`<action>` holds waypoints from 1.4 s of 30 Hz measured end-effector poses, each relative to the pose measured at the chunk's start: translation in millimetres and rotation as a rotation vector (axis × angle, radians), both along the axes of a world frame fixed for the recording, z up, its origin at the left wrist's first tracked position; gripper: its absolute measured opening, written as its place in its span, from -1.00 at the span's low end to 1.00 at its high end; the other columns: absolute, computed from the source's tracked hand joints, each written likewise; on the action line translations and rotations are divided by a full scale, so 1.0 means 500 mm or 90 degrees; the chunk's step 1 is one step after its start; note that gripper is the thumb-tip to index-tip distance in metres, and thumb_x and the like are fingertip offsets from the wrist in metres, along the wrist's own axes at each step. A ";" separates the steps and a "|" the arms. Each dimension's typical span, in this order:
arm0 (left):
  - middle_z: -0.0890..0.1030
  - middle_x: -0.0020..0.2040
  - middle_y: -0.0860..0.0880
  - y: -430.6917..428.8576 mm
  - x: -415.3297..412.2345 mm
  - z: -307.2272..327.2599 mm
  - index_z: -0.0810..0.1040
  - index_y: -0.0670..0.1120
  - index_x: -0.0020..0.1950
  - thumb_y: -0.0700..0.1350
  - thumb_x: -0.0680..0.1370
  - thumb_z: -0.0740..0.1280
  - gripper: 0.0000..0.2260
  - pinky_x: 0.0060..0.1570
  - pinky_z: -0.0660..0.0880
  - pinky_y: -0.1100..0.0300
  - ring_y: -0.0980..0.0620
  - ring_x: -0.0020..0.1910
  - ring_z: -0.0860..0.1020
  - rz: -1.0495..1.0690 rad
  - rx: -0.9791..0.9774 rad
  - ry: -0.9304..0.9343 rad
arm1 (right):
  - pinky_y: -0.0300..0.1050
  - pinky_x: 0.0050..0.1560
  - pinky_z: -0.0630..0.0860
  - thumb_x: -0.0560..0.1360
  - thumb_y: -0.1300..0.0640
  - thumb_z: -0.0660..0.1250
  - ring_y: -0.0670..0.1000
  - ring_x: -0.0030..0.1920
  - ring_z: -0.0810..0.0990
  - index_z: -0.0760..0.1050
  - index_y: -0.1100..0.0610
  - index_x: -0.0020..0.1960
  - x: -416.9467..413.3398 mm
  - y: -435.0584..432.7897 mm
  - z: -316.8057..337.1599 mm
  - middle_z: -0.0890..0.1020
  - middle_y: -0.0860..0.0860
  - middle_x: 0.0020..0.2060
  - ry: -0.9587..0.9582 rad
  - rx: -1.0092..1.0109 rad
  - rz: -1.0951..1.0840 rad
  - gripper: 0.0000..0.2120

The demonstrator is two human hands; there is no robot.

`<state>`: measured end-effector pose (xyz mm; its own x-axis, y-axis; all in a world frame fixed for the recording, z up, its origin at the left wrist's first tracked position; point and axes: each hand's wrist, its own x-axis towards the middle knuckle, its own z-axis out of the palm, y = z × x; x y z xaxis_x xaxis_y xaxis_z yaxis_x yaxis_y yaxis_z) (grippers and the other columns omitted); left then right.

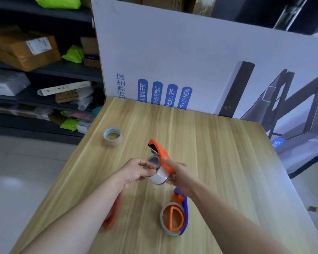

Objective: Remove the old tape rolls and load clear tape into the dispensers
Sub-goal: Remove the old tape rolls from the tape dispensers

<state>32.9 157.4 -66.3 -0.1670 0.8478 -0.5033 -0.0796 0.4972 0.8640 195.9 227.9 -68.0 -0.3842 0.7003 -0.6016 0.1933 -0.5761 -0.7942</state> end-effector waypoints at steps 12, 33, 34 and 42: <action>0.59 0.01 -0.12 0.000 -0.008 0.100 0.44 0.05 0.15 -0.01 0.16 0.57 -0.39 -0.20 0.41 0.12 -0.05 -0.12 0.48 0.085 -0.018 -0.143 | -0.08 -0.06 0.55 0.51 0.28 0.34 0.11 -0.09 0.60 0.55 0.30 0.11 0.010 0.015 0.097 0.63 0.19 -0.03 0.157 0.062 0.098 -0.81; 0.35 0.25 0.07 0.023 -0.022 0.118 0.30 0.08 0.35 0.18 0.15 0.54 -0.17 0.20 0.42 0.07 0.05 0.25 0.37 -0.070 0.152 0.517 | -0.05 -0.08 0.62 0.36 -0.19 0.48 0.00 -0.13 0.68 0.44 0.09 0.25 -0.035 0.025 0.132 0.67 0.06 -0.05 0.030 0.149 0.156 -0.42; 0.34 0.25 0.07 0.023 -0.016 0.116 0.29 0.08 0.35 0.17 0.16 0.54 -0.17 0.20 0.40 0.08 0.05 0.26 0.35 -0.080 0.166 0.545 | -0.06 -0.09 0.63 0.38 -0.19 0.46 -0.01 -0.17 0.68 0.46 0.09 0.22 -0.039 0.024 0.131 0.68 0.04 -0.11 0.001 0.170 0.144 -0.46; 0.30 0.33 0.08 0.018 -0.012 0.108 0.20 0.03 0.44 0.03 0.22 0.57 -0.12 0.25 0.36 0.11 0.06 0.32 0.29 -0.150 0.148 0.531 | -0.03 -0.17 0.67 0.41 -0.04 0.47 0.10 -0.19 0.70 0.56 0.19 0.11 -0.022 0.025 0.110 0.69 0.16 -0.11 -0.025 0.148 0.097 -0.61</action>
<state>26.7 166.3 -12.1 -0.2100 0.9718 -0.1073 0.7007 0.2261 0.6767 184.7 240.6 -13.0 -0.4746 0.7575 -0.4483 0.2972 -0.3415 -0.8917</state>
